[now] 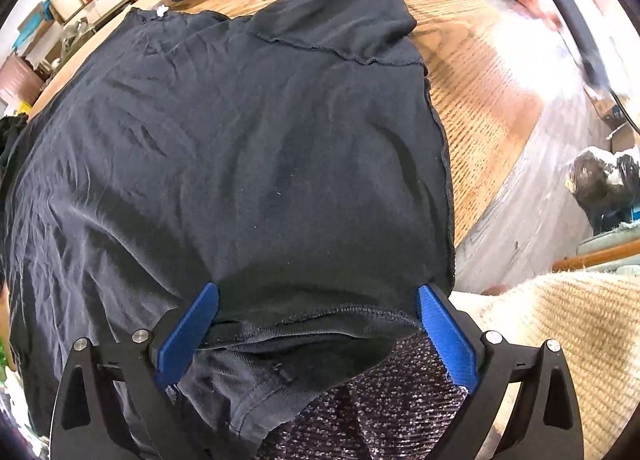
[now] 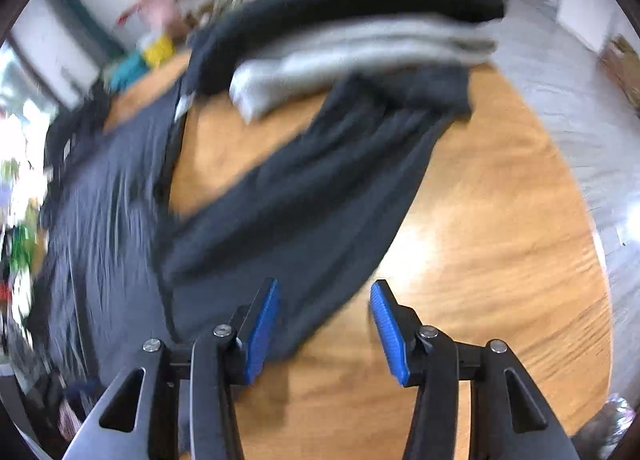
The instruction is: Fold clothes
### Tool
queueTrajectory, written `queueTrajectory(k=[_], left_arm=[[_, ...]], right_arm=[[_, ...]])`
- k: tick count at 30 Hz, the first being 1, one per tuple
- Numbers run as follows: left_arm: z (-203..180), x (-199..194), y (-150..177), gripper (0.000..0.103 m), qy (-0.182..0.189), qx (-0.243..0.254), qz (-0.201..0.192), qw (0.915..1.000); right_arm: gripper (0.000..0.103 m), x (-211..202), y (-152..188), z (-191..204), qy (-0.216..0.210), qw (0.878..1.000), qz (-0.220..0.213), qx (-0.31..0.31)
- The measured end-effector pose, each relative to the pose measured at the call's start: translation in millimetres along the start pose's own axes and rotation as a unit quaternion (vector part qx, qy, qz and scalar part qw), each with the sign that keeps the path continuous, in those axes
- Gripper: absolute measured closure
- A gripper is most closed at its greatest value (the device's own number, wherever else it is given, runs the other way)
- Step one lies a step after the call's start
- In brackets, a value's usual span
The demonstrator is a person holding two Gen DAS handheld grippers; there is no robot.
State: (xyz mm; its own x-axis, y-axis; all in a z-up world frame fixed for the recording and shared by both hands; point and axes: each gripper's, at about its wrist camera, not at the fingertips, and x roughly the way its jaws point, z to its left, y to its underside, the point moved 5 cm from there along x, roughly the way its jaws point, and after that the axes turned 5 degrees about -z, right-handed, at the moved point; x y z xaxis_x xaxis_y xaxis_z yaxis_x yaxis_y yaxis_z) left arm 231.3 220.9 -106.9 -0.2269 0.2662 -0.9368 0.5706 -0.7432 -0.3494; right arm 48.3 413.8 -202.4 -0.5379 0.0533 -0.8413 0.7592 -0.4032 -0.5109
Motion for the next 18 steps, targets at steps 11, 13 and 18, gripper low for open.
queueTrajectory(k=[11, 13, 18], left_arm=[[8.0, -46.1, 16.5, 0.004, 0.089, -0.112, -0.031, 0.9892], [15.8, -62.1, 30.5, 0.004, 0.105, -0.127, -0.034, 0.9857], [22.7, -80.9, 41.1, 0.004, 0.126, -0.141, -0.041, 0.981]], right_arm=[[0.048, 70.3, -44.5, 19.9, 0.05, 0.998, 0.026, -0.042], [0.046, 72.9, -42.0, 23.7, 0.058, 0.996, 0.028, -0.063], [0.046, 62.9, -27.9, 25.4, 0.069, 0.994, 0.049, -0.064]])
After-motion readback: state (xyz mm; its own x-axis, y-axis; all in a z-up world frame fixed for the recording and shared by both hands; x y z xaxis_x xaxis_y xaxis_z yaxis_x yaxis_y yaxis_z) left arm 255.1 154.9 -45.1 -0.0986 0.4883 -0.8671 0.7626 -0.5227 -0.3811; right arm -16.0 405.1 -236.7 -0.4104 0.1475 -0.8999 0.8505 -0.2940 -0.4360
